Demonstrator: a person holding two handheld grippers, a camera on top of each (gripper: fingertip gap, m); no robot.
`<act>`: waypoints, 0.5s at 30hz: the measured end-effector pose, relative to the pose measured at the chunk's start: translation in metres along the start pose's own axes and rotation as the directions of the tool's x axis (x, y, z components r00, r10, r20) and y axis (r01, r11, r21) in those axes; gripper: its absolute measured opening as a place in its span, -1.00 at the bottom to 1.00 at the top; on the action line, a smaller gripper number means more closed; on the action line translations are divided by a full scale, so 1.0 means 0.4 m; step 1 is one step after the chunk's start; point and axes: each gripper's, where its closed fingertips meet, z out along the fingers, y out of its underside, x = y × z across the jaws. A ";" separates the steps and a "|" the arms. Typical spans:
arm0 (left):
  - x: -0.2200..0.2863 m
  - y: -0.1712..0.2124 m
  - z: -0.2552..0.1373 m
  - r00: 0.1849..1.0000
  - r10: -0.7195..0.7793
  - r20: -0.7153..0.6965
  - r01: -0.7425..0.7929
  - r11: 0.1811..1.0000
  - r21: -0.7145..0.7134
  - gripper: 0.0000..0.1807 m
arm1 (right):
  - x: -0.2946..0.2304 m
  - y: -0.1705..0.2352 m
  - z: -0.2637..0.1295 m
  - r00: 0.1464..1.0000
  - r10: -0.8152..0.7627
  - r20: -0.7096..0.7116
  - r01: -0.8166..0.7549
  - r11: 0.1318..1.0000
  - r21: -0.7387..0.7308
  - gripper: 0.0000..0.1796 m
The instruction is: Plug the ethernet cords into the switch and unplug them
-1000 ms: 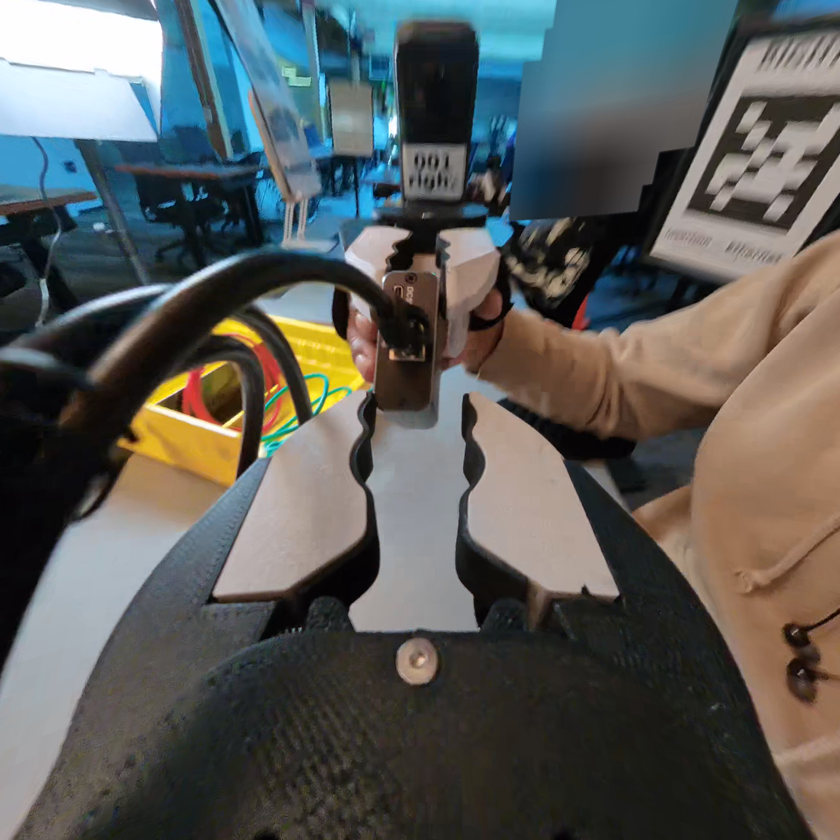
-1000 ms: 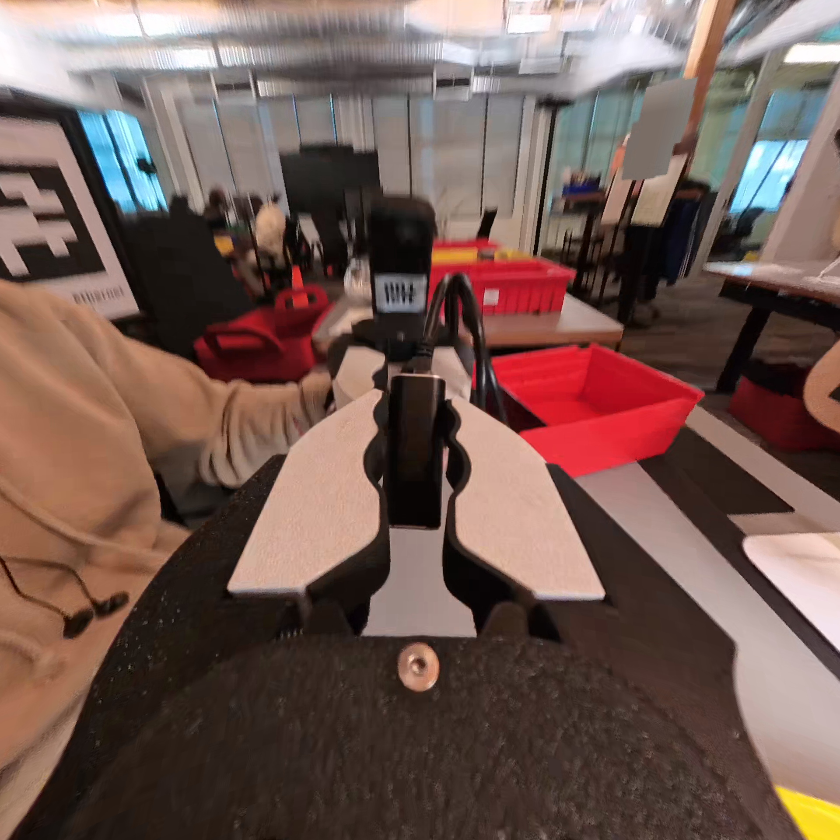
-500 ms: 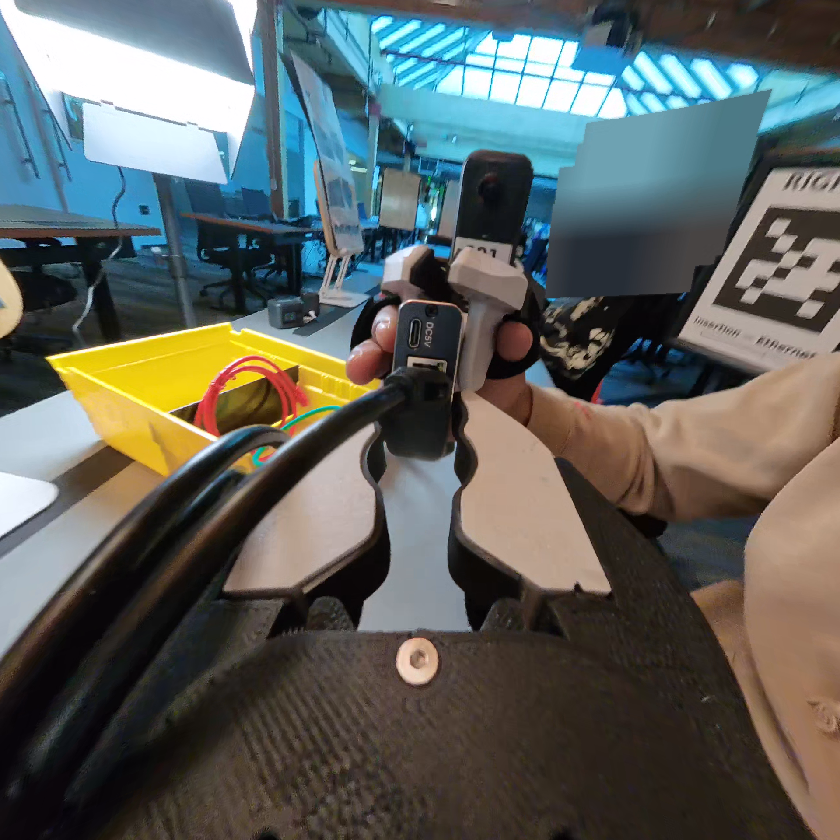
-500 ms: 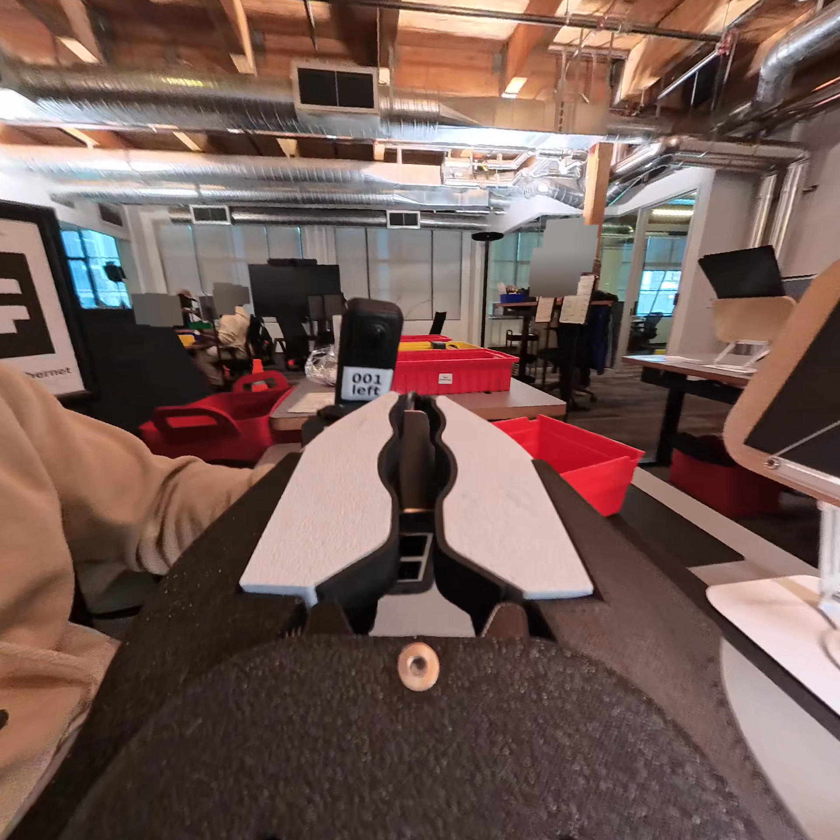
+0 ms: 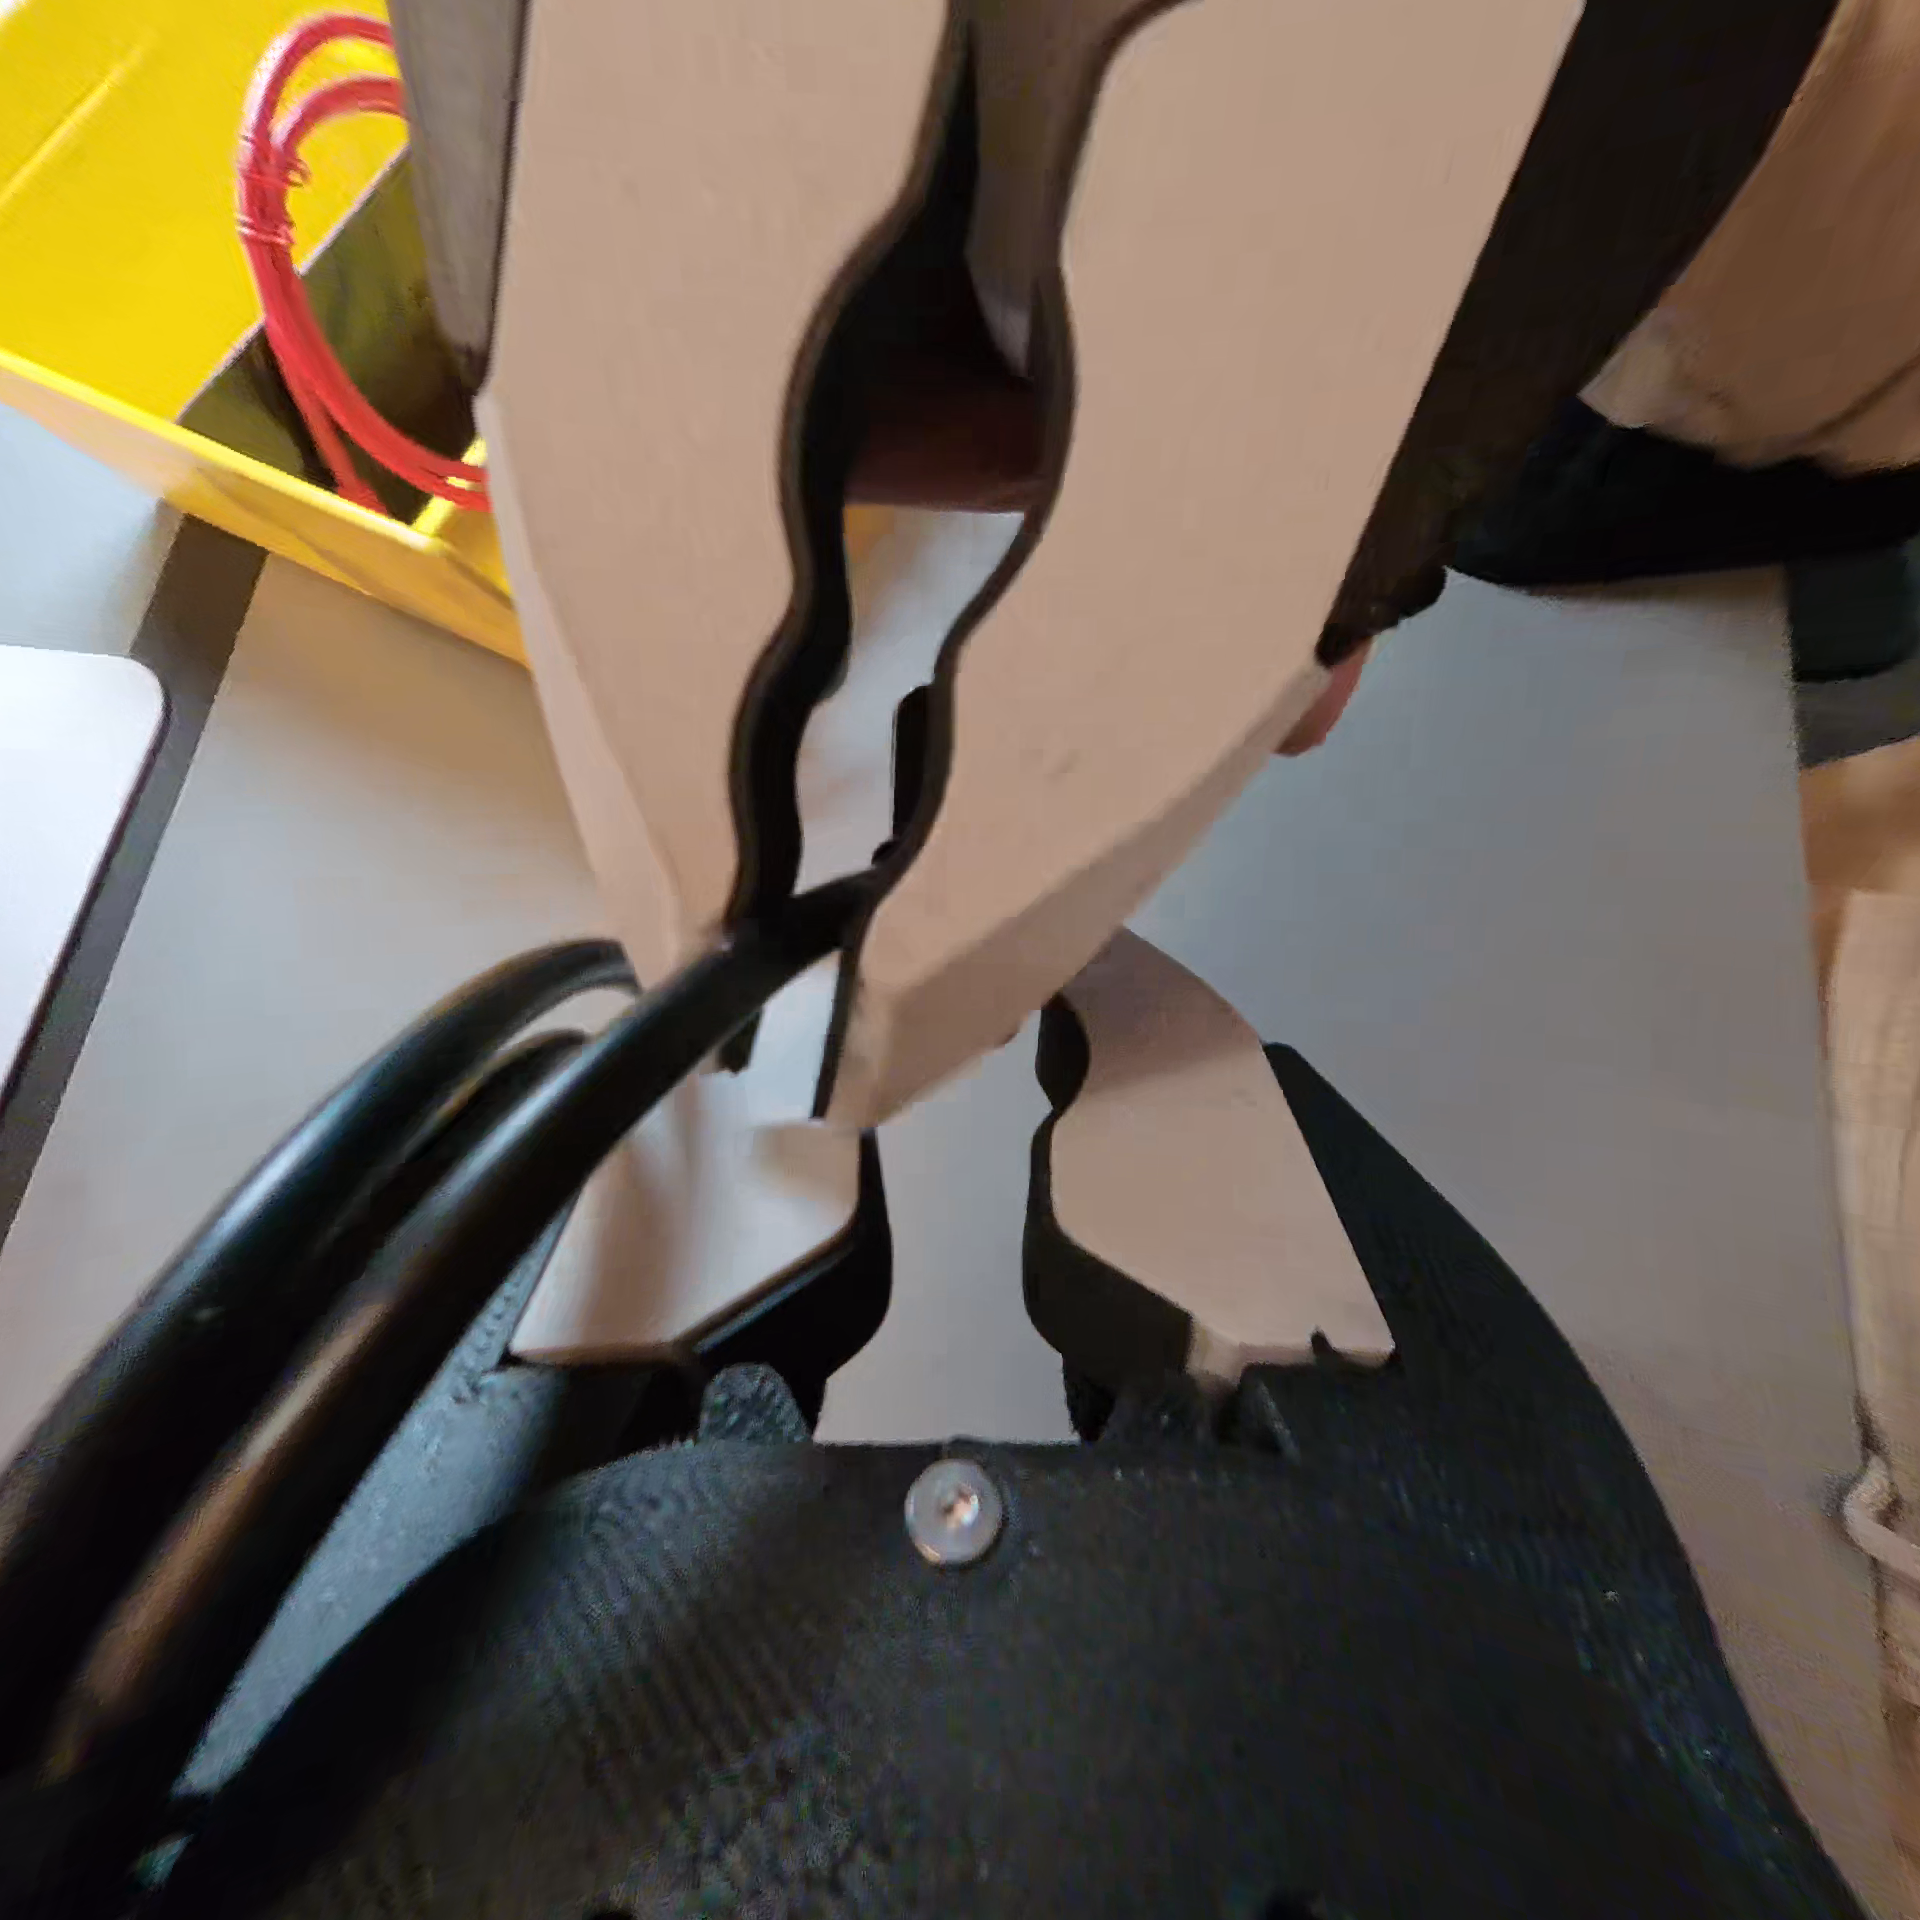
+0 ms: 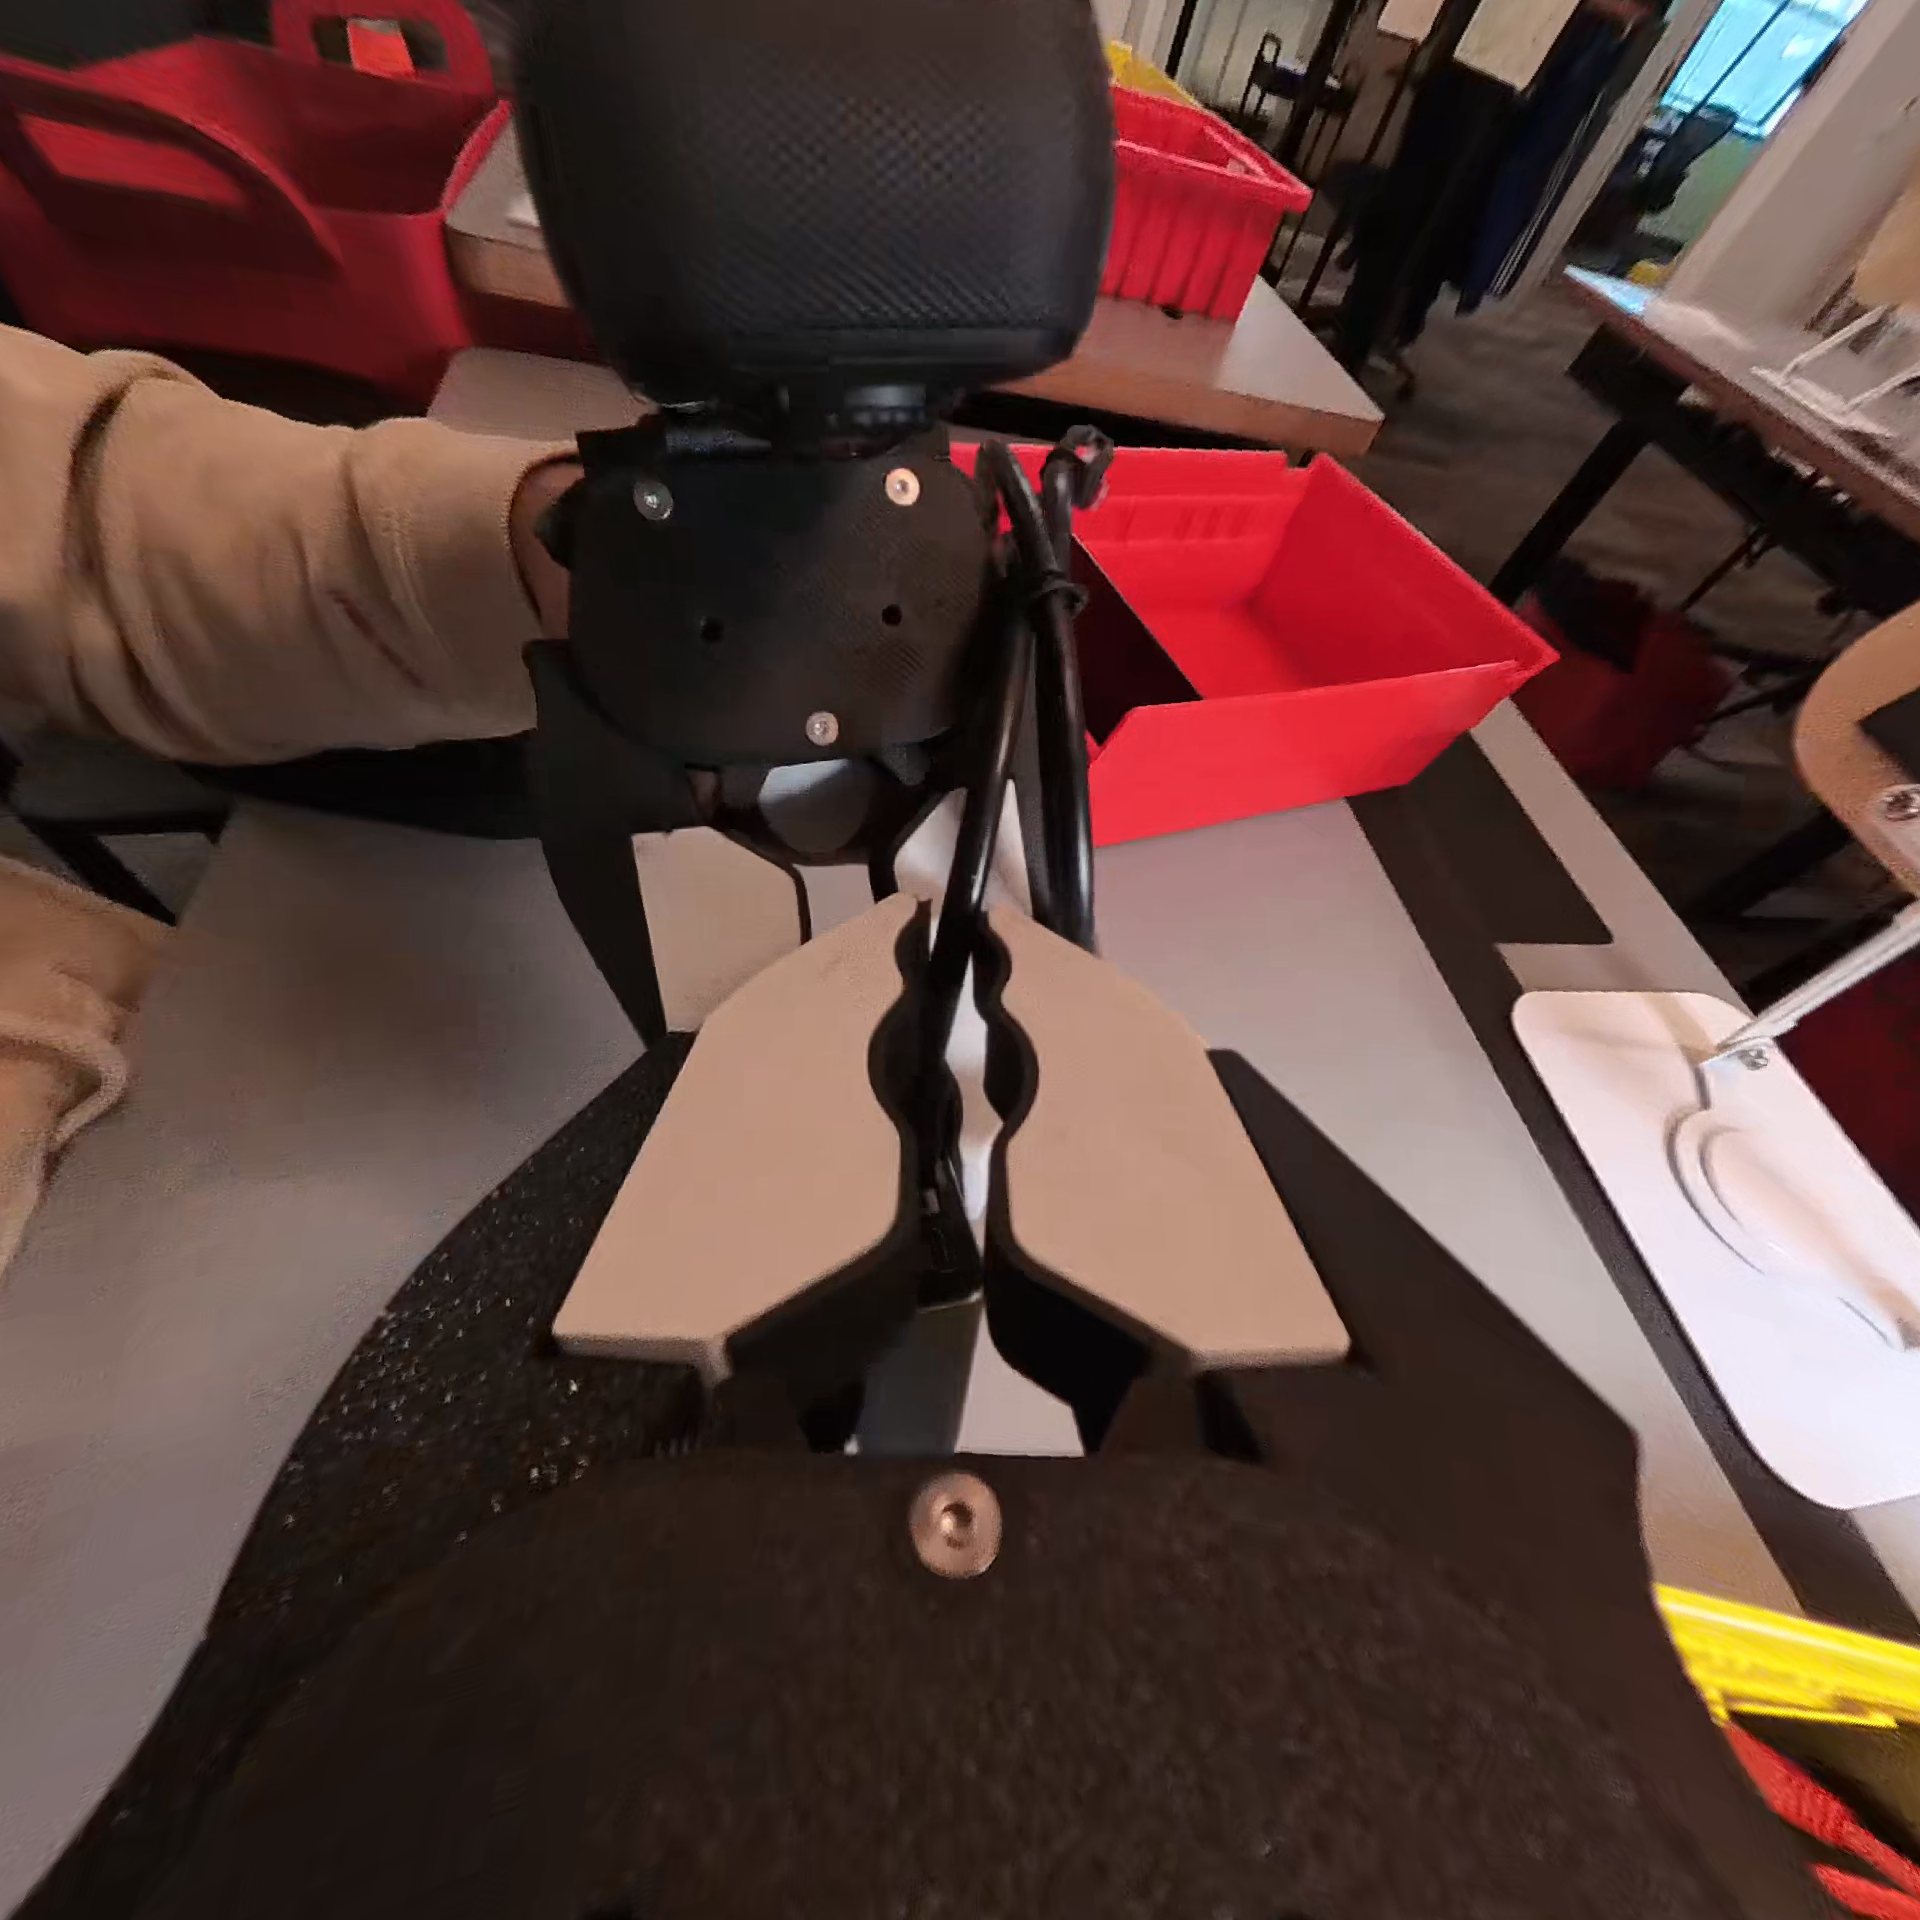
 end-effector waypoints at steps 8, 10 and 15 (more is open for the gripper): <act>-0.027 -0.090 -0.049 0.999 -0.033 -0.028 0.040 0.944 0.326 -0.52 | 0.072 -0.103 -0.102 0.989 0.150 0.015 -0.144 0.915 0.377 -0.95; -0.023 -0.091 -0.028 1.000 -0.016 -0.024 0.023 0.937 0.349 -0.45 | 0.077 -0.100 -0.099 0.987 0.160 0.010 -0.152 0.909 0.388 -0.94; -0.020 -0.056 0.046 0.998 0.016 0.053 -0.029 0.968 0.250 -0.45 | 0.085 -0.077 -0.085 0.988 0.153 -0.023 -0.137 0.932 0.337 -0.95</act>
